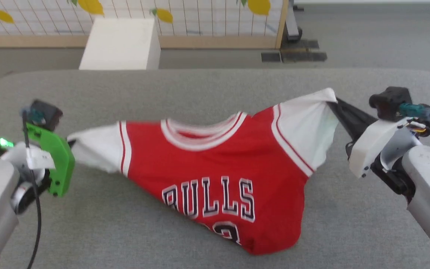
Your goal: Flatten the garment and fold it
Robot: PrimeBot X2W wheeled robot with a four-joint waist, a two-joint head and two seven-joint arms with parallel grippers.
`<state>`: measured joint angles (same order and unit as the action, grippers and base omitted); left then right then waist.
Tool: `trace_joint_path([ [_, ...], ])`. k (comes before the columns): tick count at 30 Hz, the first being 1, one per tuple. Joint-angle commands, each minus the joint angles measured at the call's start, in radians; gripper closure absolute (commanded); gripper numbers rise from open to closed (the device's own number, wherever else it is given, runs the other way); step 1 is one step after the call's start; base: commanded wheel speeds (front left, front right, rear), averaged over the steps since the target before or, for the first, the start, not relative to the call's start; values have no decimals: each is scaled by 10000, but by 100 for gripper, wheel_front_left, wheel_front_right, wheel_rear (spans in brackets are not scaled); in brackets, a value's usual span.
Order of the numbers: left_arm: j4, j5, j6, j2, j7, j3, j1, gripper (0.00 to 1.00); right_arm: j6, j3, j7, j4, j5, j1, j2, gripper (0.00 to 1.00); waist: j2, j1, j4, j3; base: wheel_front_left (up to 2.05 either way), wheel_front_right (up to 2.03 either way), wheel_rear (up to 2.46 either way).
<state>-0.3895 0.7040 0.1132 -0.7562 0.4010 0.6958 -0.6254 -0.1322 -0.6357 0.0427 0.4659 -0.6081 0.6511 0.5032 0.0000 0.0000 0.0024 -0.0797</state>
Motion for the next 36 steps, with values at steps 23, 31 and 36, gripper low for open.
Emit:
trace_joint_path([
  [23, 256, -2502, -1386, 1439, -4120, -1443, -6099, 100, 15, 3504, 1494, 715, 2354, 5164, -1738, 100, 0, 0, -238, -1963, 0, 0, 0],
  [31, -947, -3207, -1616, 2074, -5248, -1736, -9134, 100, 15, 4378, 1717, 1535, 3355, 8217, -2047, 100, 0, 0, -322, -3918, 0, 0, 0],
  [36, -1597, -3332, -1767, 2346, -5753, -2065, -10909, 100, 15, 4798, 1877, 1909, 3816, 9942, -2081, 100, 0, 0, -296, -4912, 0, 0, 0],
])
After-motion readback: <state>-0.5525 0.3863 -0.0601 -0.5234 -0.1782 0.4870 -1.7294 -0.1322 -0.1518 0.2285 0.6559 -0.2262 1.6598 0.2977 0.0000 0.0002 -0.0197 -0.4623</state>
